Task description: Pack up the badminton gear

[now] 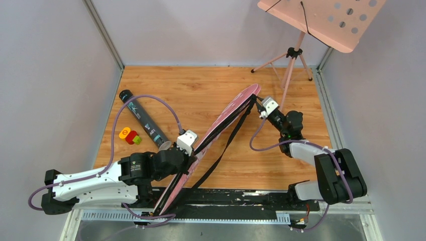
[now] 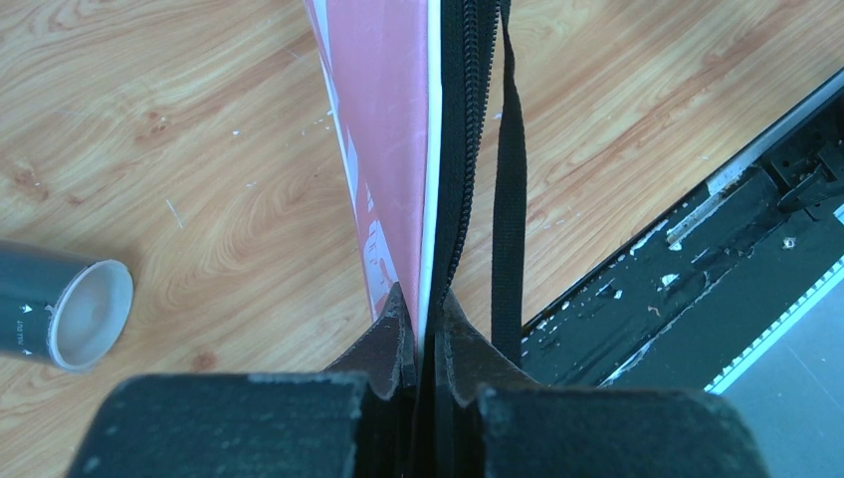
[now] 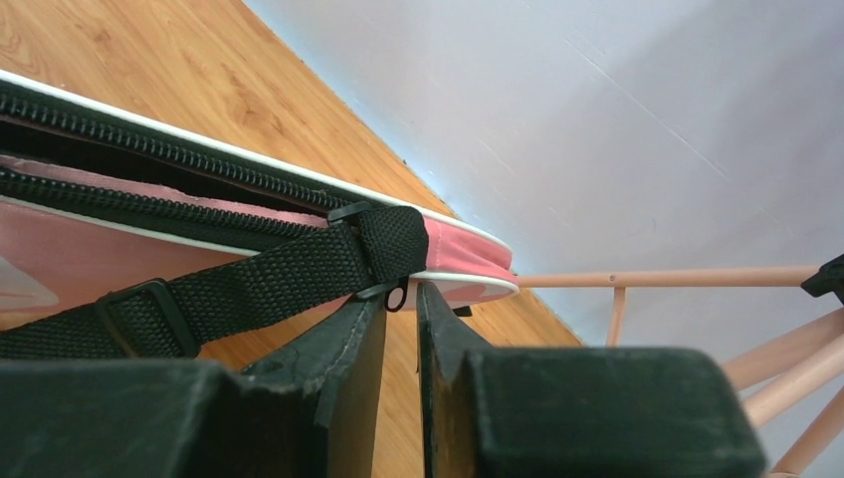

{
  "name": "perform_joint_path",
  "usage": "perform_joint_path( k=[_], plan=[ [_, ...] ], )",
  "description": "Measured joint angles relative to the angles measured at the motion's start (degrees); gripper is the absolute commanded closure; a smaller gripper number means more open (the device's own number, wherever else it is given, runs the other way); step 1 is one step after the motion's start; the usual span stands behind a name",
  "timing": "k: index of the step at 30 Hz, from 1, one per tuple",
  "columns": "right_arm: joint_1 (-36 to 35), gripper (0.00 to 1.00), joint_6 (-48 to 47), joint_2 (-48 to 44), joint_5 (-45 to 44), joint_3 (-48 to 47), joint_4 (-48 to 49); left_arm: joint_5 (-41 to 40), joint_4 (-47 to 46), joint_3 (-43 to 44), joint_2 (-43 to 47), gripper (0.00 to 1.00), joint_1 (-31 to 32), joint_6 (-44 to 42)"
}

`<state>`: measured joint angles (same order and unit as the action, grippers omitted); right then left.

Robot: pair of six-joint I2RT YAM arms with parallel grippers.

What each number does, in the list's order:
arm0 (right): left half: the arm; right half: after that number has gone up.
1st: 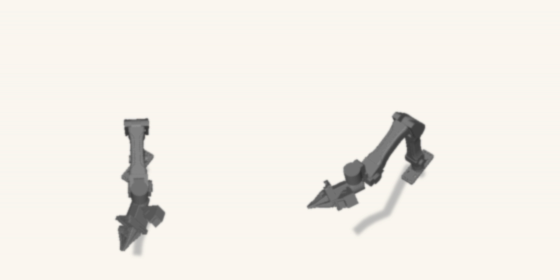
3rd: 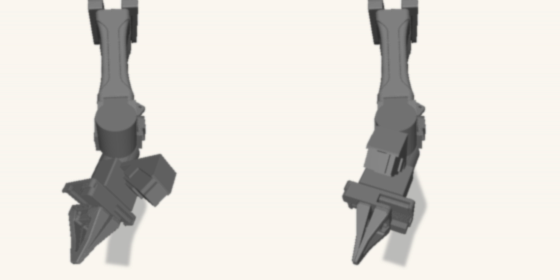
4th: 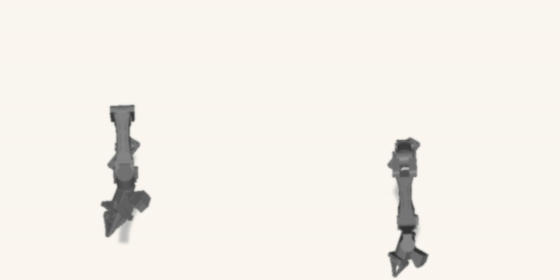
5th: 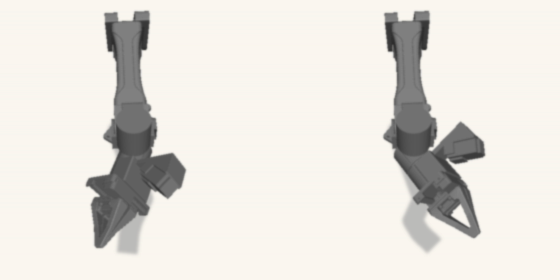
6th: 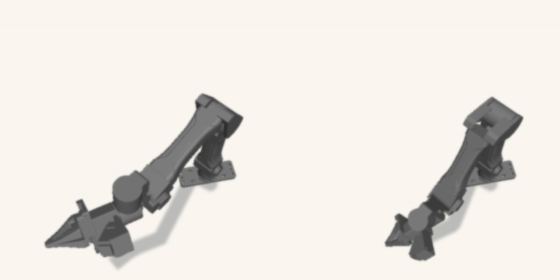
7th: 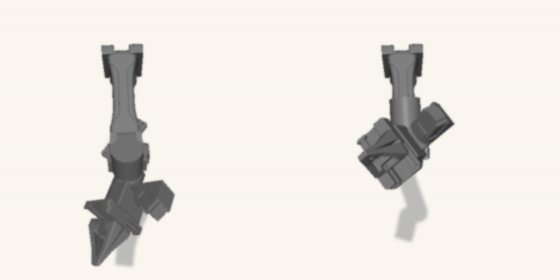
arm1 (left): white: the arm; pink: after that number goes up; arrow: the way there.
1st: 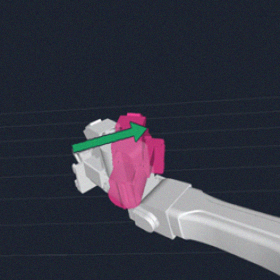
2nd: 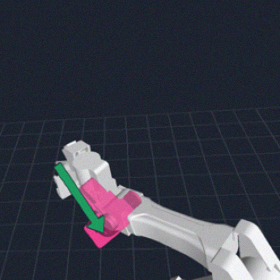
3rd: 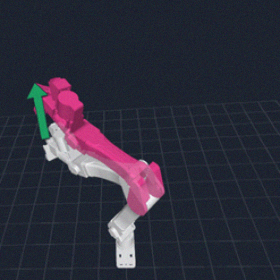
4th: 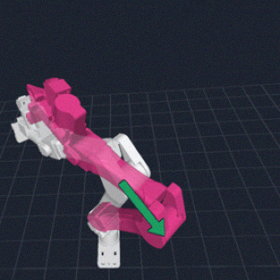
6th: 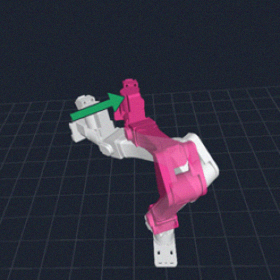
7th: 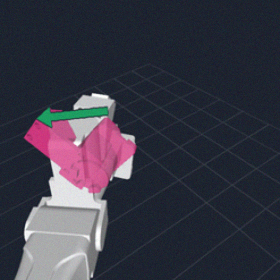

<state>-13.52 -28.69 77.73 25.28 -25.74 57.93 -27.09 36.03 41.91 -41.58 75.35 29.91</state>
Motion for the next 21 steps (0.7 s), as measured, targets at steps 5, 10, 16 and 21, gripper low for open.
perform_joint_path(
  k=[5, 10, 16, 21],
  plan=[
    [0.0, 0.76, -0.3, 0.1, 0.7, 0.0, 0.0, 0.0, 0.0, 0.0, 0.0, 1.0, 0.0, 0.0],
    [0.0, 0.68, -1.3, 0.1, 0.9, -0.4, -1.1, 0.0, 0.0, 0.0, 0.0, 1.0, 0.0, 0.0],
    [-0.7, 0.88, -3.2, 0.1, 0.8, -1.3, -2.4, -0.1, 0.0, 0.0, 0.0, 1.0, 0.0, -0.1],
    [-1.0, 1.0, -4.1, 0.2, 0.8, -1.9, -2.8, -0.4, 0.0, 0.0, 0.0, 1.0, 0.0, -0.4]
  ],
)
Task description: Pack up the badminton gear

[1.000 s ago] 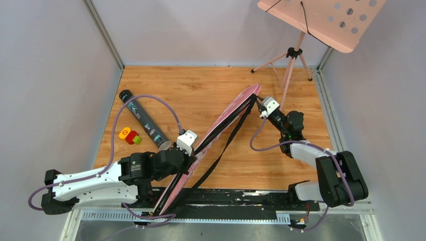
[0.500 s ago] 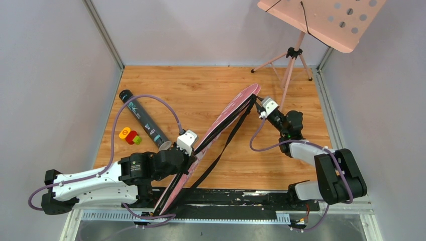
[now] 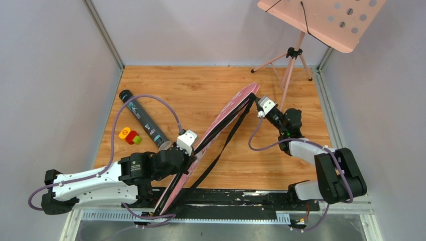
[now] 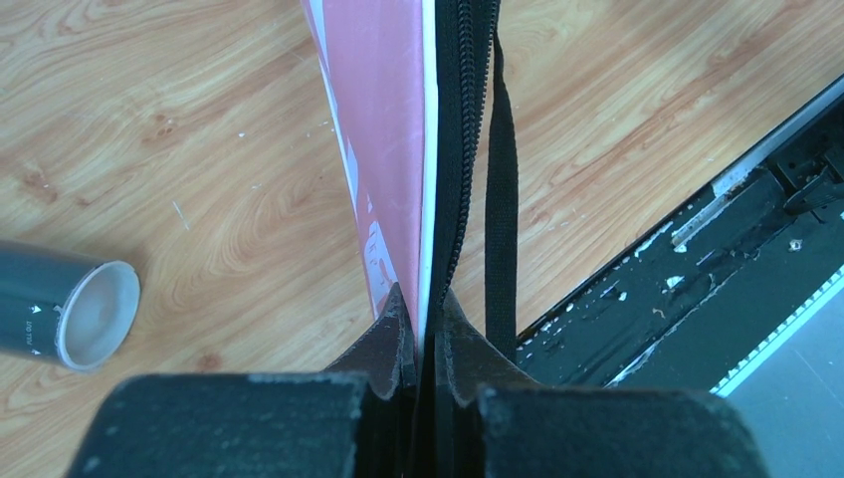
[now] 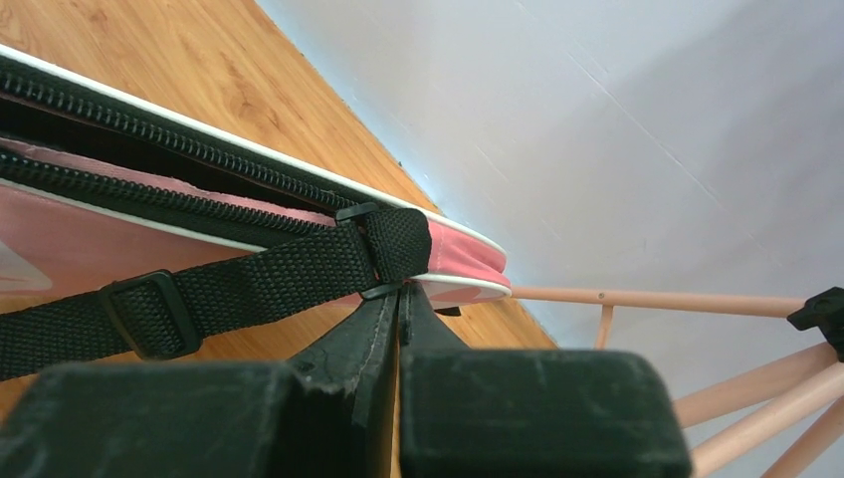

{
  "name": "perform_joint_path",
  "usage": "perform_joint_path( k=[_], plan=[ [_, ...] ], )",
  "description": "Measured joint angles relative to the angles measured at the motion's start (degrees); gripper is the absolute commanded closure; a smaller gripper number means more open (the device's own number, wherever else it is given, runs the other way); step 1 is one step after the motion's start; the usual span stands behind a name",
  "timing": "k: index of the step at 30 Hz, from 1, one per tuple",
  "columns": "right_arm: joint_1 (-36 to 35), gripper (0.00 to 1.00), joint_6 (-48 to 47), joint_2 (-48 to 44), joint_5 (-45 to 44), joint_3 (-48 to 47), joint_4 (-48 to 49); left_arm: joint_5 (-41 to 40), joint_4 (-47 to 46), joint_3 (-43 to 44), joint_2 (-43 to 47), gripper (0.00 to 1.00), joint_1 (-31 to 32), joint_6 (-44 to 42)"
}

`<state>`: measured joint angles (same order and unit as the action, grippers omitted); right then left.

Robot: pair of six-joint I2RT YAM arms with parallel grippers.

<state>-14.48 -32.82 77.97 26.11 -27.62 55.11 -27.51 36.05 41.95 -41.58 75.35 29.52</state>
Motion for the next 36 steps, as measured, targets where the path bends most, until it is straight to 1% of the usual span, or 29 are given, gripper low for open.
perform_joint_path(
  k=[9, 16, 22, 27, 32, 36],
  plan=[
    [-0.1, 1.0, 1.4, 0.6, 0.0, 0.4, 1.6, -0.7, 0.2, 0.9, -1.8, 1.0, 0.0, -0.5],
    [-3.0, 1.0, 5.9, -0.1, 0.0, 1.4, 1.7, -2.2, -0.8, 1.0, -4.0, 1.0, 0.0, -1.2],
    [-9.4, 1.0, 7.3, -3.1, 0.5, 4.4, 1.7, -3.4, -2.4, 1.7, -6.8, 1.0, 0.0, -1.7],
    [-17.0, 1.0, 8.3, -4.9, -2.5, 6.1, 1.3, -5.3, -3.7, 2.6, -9.9, 0.97, 0.0, -2.4],
    [-23.1, 1.0, 10.6, -5.4, -3.7, 7.0, 1.5, -6.9, -5.2, 3.8, -13.7, 0.97, -0.2, -3.2],
    [-28.0, 1.0, 11.8, -5.4, -3.1, 7.4, 1.2, -7.6, -7.3, 4.7, -17.8, 0.94, -1.4, -3.9]
  ],
)
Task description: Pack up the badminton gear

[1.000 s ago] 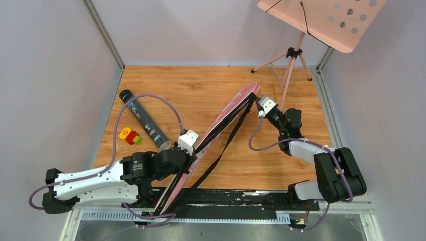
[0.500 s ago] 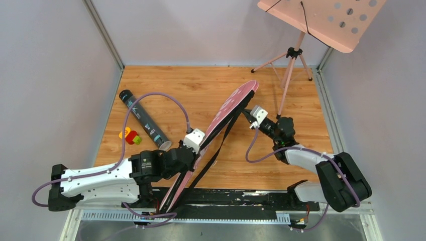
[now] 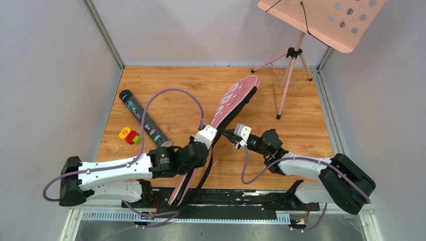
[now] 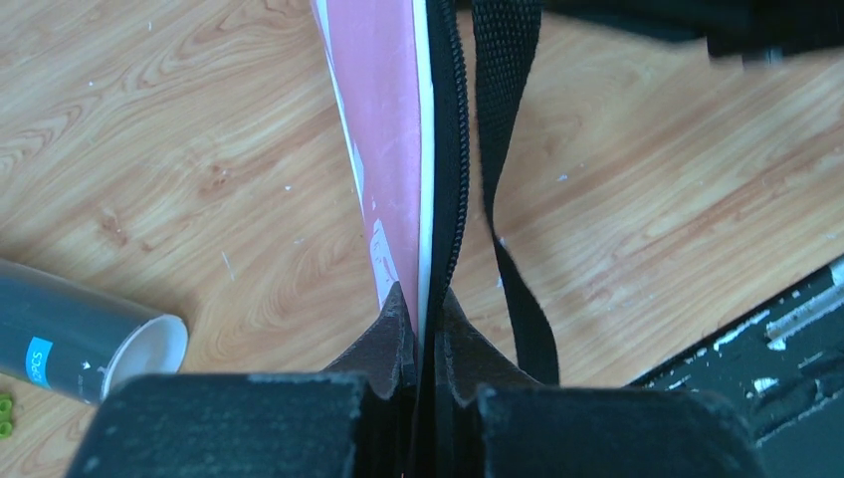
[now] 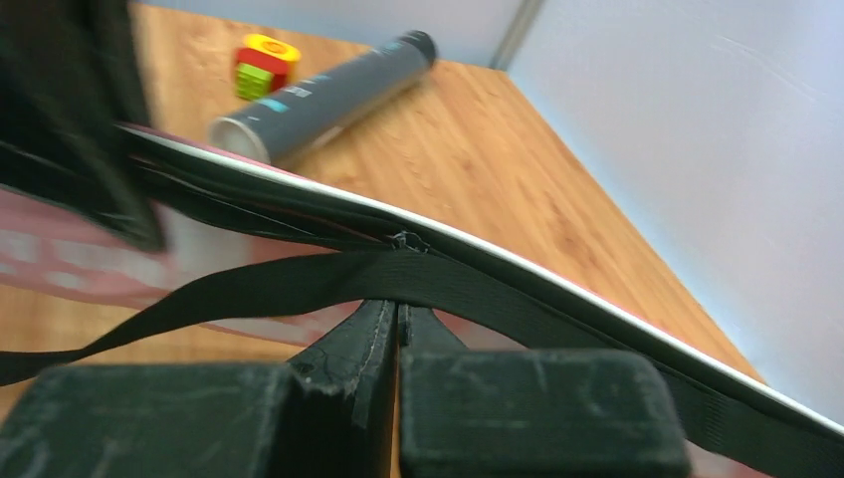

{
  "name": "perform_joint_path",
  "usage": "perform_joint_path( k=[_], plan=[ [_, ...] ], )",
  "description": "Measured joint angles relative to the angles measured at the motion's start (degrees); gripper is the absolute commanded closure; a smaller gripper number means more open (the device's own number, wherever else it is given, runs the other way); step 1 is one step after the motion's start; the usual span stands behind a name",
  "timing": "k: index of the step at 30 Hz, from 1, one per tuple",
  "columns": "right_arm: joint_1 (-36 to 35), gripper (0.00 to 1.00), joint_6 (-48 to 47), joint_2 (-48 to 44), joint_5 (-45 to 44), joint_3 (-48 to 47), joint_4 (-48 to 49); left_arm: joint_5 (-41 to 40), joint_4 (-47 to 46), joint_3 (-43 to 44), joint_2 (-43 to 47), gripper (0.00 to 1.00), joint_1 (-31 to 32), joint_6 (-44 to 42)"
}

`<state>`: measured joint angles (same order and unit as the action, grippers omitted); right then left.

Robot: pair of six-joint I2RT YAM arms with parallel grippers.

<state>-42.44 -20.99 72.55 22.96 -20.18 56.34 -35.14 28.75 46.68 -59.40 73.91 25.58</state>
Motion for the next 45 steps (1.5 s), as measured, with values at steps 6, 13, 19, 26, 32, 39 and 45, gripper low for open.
perform_joint_path(
  k=[6, 13, 19, 26, 32, 39, 45],
  plan=[
    [-5.8, 1.0, 1.5, 0.7, 1.2, 0.0, 0.0, -0.1, -2.9, 0.8, -2.9, 0.96, -1.8, 0.0],
    [-7.5, 1.0, 4.3, 4.4, 1.2, -1.4, 1.5, -3.6, 0.3, 0.9, -2.7, 1.0, -2.0, 4.8],
    [-9.0, 1.0, 5.0, 9.9, 1.6, -6.1, 1.7, -7.6, 5.8, 1.1, -0.5, 1.0, -1.0, 7.5],
    [-8.9, 1.0, 5.3, 14.9, 1.6, -9.4, 2.3, -13.5, 7.7, 1.0, -1.6, 0.96, -0.2, 8.5],
    [-5.3, 1.0, 5.8, 17.6, 1.6, -9.4, 3.5, -13.4, 0.7, 0.7, -8.1, 0.62, -3.4, 4.9],
    [-0.2, 1.0, 11.0, 19.2, 1.4, -8.7, 0.8, -6.8, -6.5, 3.3, -11.9, 0.25, -5.8, -4.2],
    [1.6, 1.0, 16.3, 20.2, -0.7, -9.3, -0.1, 3.4, -1.4, 10.2, -5.1, 0.22, -5.7, -9.6]
  ],
)
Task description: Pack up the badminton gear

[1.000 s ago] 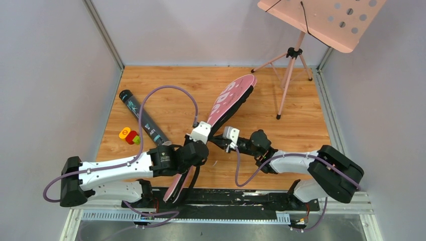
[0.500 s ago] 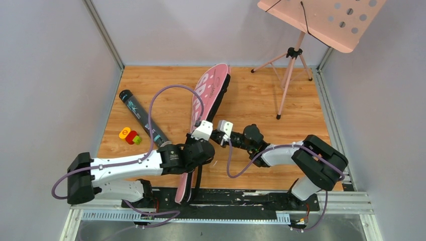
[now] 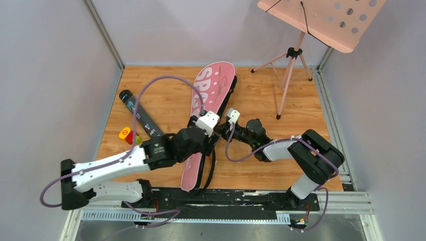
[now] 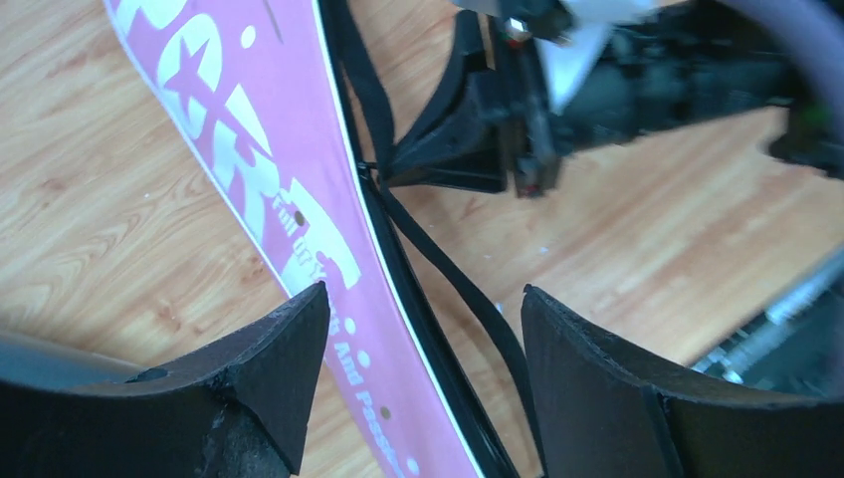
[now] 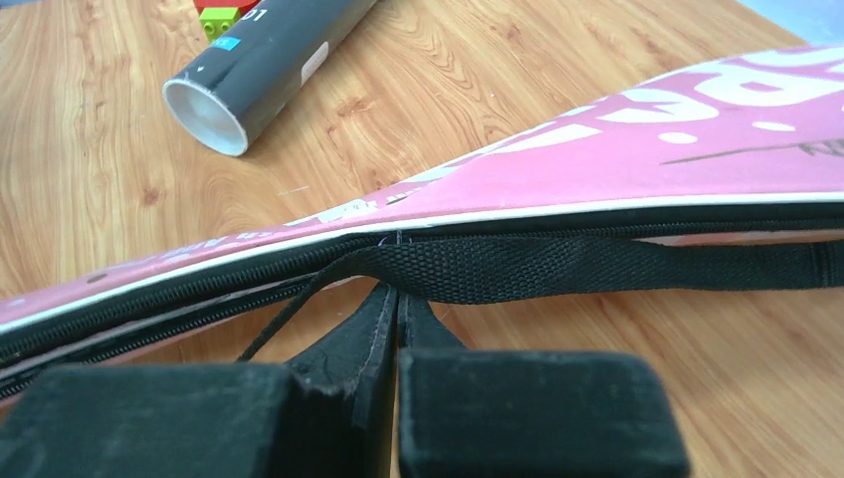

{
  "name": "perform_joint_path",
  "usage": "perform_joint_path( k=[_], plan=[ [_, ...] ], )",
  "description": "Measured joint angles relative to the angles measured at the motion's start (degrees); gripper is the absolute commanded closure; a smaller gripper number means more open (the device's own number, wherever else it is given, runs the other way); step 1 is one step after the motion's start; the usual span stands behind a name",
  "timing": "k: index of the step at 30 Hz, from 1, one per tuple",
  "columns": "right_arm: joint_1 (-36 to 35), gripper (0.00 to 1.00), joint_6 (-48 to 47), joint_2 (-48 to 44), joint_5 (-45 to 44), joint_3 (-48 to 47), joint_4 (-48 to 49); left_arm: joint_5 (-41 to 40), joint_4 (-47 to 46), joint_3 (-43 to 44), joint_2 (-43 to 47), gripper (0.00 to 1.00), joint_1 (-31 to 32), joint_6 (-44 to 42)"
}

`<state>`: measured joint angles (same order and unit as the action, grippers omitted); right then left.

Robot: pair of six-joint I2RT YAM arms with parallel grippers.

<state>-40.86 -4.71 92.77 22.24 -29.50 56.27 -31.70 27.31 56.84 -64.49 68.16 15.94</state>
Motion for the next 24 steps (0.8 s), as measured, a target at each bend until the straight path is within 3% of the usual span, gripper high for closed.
perform_joint_path(
  k=[6, 10, 16, 24],
  plan=[
    [0.9, 1.0, 5.9, 1.4, -2.7, -2.6, -1.4, 10.3, 5.8, -1.7, 14.9, 0.16, 0.0, -0.3],
    [2.2, 1.0, 8.7, 1.4, -4.3, -5.3, -4.7, 14.6, 9.0, -6.4, 17.3, 0.11, 0.6, 2.6],
    [4.0, 1.0, 13.8, 1.0, -7.2, -14.3, -15.8, 10.5, 12.7, -9.4, 8.5, 0.11, 9.7, 4.9],
    [5.2, 1.0, 20.9, 0.7, -8.7, -22.3, -26.7, 1.3, 8.8, -13.9, 12.0, 0.1, 16.3, 4.9]
  ],
)
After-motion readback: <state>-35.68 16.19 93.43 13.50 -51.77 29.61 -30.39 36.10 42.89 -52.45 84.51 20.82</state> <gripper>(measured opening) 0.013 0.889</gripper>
